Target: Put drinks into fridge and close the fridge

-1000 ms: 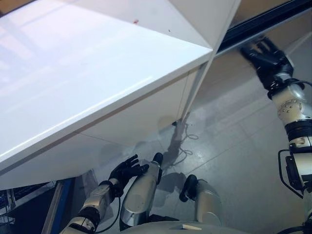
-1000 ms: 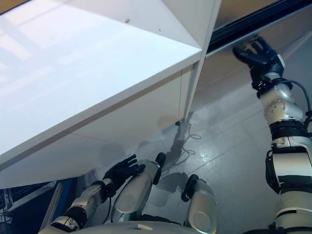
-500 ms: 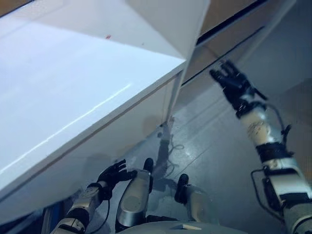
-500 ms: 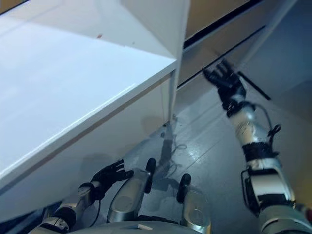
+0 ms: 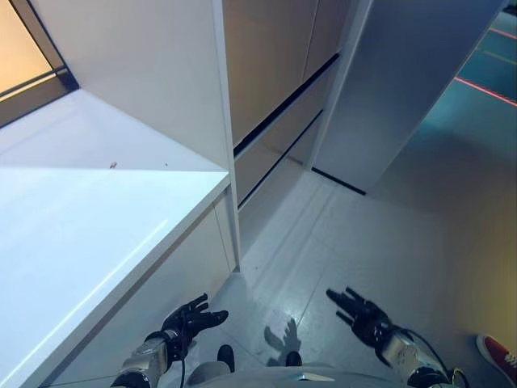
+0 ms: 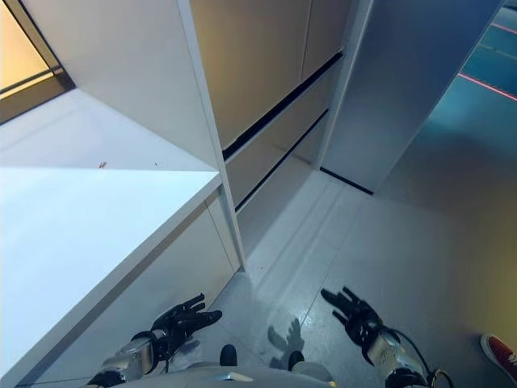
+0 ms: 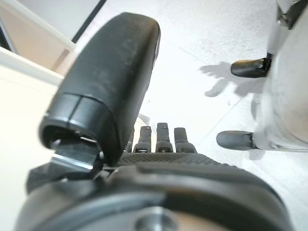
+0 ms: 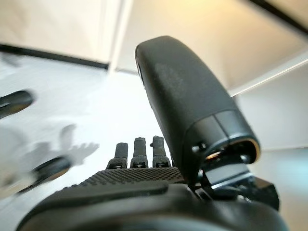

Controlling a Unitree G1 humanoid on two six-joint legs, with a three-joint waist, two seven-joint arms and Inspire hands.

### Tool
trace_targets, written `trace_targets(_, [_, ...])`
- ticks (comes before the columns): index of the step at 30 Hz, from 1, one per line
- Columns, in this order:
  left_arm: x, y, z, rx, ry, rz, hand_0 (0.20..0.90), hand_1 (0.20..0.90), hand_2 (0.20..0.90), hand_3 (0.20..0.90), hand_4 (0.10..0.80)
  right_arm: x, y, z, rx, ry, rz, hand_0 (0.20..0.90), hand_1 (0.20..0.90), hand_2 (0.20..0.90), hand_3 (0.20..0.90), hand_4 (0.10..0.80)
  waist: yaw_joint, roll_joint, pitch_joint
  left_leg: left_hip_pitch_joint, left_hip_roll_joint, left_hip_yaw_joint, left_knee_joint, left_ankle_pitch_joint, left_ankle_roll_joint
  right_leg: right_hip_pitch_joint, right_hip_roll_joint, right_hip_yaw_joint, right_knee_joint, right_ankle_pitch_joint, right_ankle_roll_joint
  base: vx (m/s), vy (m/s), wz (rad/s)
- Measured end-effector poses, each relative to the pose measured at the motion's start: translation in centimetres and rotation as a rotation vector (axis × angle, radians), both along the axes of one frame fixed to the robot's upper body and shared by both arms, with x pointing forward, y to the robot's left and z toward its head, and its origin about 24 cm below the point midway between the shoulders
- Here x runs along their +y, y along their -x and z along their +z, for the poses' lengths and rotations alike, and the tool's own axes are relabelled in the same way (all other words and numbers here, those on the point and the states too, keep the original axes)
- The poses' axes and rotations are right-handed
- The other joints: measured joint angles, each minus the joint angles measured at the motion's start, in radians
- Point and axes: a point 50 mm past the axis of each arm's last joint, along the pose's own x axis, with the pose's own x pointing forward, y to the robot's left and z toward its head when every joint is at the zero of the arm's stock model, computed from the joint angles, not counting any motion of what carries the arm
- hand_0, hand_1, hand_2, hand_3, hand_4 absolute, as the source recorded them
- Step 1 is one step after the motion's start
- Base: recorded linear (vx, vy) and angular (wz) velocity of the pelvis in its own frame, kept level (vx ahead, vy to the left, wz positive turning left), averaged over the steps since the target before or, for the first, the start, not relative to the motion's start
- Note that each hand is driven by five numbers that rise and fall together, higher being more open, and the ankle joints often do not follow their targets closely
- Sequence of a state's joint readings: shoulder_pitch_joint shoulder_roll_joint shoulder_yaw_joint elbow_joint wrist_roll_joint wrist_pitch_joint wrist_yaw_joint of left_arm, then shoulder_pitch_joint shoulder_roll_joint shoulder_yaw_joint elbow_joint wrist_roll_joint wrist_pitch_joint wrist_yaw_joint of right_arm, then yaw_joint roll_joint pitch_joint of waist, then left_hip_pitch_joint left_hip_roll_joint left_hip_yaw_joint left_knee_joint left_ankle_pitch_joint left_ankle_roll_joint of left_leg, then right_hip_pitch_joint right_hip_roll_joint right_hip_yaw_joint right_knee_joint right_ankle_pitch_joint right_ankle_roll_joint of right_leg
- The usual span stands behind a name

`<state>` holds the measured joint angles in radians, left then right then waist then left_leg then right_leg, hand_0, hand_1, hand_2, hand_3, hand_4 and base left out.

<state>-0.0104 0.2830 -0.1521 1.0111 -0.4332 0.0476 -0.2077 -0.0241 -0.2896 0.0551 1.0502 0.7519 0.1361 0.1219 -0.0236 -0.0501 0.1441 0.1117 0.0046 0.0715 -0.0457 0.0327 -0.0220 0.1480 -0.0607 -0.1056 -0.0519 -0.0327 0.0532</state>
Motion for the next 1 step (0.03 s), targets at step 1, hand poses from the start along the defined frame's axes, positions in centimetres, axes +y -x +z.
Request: trace_targets(1, [-0.06,0.22,-0.15,0.011,0.000,0.000,0.900,0.900,0.900,0.900,0.800,0.10,0.74,-0.40,0.030,-0.003,0.007,0.900,0.900,0.900,0.900,0.800,-0.001,0.004,-0.004,0.001,0.004,0.000,-0.002,0.002,-0.003,0.001,0.003,0.000,-0.002,0.001,-0.002,0.000,0.000,0.00])
